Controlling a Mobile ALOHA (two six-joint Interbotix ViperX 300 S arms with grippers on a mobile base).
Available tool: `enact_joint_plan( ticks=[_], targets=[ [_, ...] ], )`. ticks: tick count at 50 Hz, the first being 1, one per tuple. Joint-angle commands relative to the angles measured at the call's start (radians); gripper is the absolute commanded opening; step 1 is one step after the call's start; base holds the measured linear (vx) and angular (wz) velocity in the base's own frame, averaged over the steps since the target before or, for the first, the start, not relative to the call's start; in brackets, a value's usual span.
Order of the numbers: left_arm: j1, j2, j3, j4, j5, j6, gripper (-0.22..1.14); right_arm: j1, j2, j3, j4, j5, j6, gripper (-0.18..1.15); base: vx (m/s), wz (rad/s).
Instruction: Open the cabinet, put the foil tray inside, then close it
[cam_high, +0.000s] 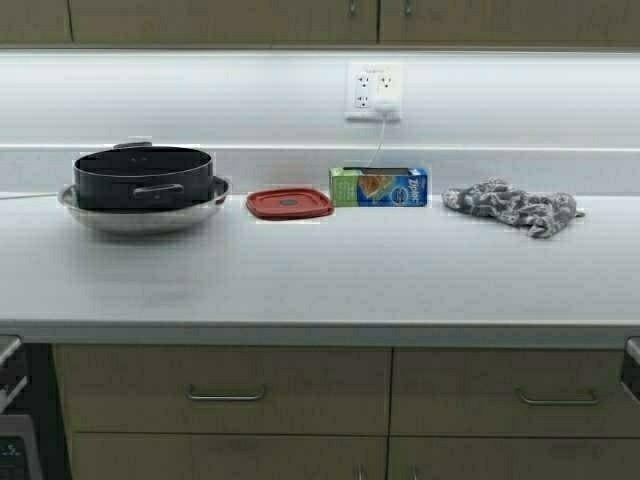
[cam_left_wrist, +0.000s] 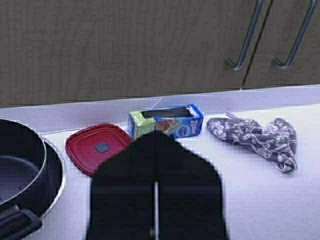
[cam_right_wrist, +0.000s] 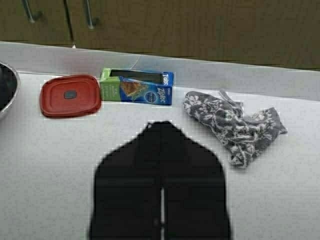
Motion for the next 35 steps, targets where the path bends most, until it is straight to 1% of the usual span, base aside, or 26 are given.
enact_joint_plan(
  ticks=[1, 35],
  targets=[
    [-0.002, -0.015, -0.009, -0.002, -0.006, 0.0, 0.04, 0.0, -0.009, -0.012, -0.002, -0.003, -0.002, 0.06, 0.0, 0.0],
    [-0.002, -0.015, -0.002, -0.002, -0.025, 0.0, 0.04, 0.0, -0.008, -0.011, -0.002, -0.003, -0.002, 0.06, 0.0, 0.0]
  ],
)
